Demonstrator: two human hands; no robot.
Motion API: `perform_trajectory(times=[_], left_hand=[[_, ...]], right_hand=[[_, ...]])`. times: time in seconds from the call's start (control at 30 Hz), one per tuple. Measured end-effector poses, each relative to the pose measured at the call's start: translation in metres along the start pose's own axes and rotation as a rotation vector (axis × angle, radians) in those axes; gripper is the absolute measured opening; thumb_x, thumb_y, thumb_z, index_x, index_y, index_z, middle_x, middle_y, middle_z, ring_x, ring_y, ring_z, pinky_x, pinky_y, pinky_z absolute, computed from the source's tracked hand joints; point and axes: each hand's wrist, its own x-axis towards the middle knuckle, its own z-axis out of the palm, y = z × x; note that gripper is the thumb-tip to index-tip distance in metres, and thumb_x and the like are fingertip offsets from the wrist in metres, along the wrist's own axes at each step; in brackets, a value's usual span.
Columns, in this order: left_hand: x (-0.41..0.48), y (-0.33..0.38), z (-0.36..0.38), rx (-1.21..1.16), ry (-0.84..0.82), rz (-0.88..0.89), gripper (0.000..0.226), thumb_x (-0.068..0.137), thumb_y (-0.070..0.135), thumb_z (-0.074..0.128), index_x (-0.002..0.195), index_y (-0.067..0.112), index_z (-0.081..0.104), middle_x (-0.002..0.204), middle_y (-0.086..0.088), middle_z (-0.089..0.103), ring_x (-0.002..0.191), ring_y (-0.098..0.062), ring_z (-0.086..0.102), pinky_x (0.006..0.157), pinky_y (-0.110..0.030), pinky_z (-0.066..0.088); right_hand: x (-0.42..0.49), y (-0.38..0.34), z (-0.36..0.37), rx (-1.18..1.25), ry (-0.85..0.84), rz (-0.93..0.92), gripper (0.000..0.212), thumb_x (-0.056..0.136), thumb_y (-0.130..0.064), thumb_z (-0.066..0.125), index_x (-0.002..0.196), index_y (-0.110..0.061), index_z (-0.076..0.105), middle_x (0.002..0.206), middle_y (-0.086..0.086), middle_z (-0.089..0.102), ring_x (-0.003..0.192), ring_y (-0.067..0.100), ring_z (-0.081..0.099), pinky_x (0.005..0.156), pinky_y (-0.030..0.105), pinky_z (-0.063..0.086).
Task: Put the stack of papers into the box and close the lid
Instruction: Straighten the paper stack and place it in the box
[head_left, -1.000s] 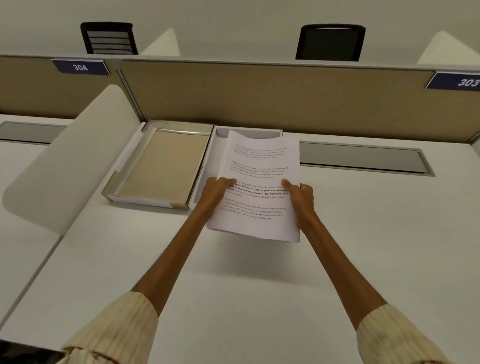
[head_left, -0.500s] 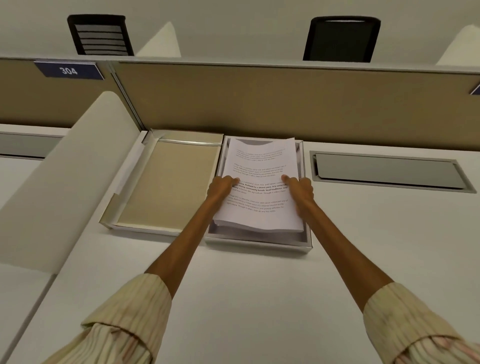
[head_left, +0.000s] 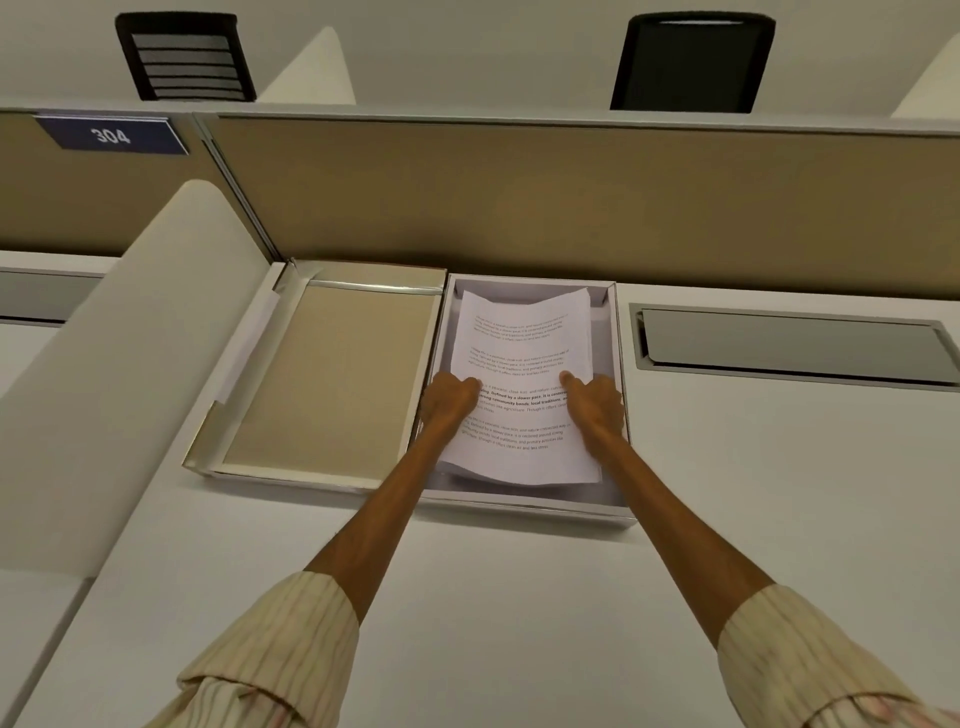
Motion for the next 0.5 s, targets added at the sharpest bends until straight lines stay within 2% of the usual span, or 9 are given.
perform_trajectory(times=[0.07,0.13,0.3,0.37,0.43,0.5], left_hand=[[-0.0011,-0.0007,0.0035,0.001,0.020,-0.010,0.035,0.090,0.024,0.056,0.114,-0.002,0.061,0.114,-0.018,0.068,0.093,-0.031,0.066,0.082,-0.041,0.056],[-0.0015,-0.0017,0.0055,0.013,0.034,-0.001,0.036,0.090,0.023,0.057,0.115,-0.002,0.060,0.115,-0.018,0.068,0.097,-0.033,0.067,0.081,-0.040,0.056],[0.0002,-0.0030,0.0058,0.075,0.019,0.025,0.029,0.088,0.020,0.061,0.108,0.000,0.060,0.112,-0.018,0.067,0.086,-0.026,0.060,0.077,-0.036,0.054],[-0.0019,0.0009,0.0046,0.090,-0.022,0.026,0.026,0.086,0.020,0.066,0.104,0.004,0.057,0.111,-0.015,0.063,0.091,-0.028,0.062,0.077,-0.034,0.052],[-0.0025,0.0036,0.0034,0.143,-0.033,0.042,0.045,0.085,0.020,0.068,0.120,-0.001,0.049,0.118,-0.014,0.059,0.105,-0.032,0.063,0.078,-0.034,0.051],[-0.0026,0.0034,0.0014,0.233,-0.003,0.101,0.046,0.086,0.014,0.066,0.123,-0.006,0.048,0.121,-0.016,0.062,0.106,-0.034,0.065,0.077,-0.034,0.054]], right_hand=[[-0.0010,0.0018,0.0023,-0.039,0.016,-0.014,0.044,0.094,-0.041,0.054,0.118,-0.005,0.059,0.118,0.013,0.067,0.100,0.032,0.067,0.082,0.039,0.054],[-0.0017,0.0025,0.0039,-0.081,0.035,-0.028,0.045,0.095,-0.041,0.053,0.119,-0.004,0.059,0.119,0.014,0.066,0.102,0.032,0.066,0.083,0.038,0.053],[-0.0033,0.0021,0.0058,-0.196,0.068,-0.027,0.045,0.096,-0.040,0.051,0.118,-0.002,0.057,0.121,0.015,0.065,0.105,0.033,0.064,0.079,0.034,0.048],[-0.0033,0.0030,0.0056,-0.246,0.075,-0.036,0.045,0.096,-0.041,0.050,0.116,-0.001,0.058,0.119,0.015,0.066,0.104,0.032,0.065,0.076,0.033,0.046],[-0.0024,0.0045,0.0042,-0.287,0.082,-0.054,0.045,0.096,-0.042,0.051,0.113,-0.001,0.059,0.118,0.016,0.066,0.103,0.033,0.065,0.076,0.034,0.047],[-0.0008,0.0066,0.0023,-0.319,0.088,-0.070,0.045,0.095,-0.041,0.052,0.113,-0.001,0.059,0.118,0.016,0.066,0.105,0.033,0.065,0.080,0.037,0.049]])
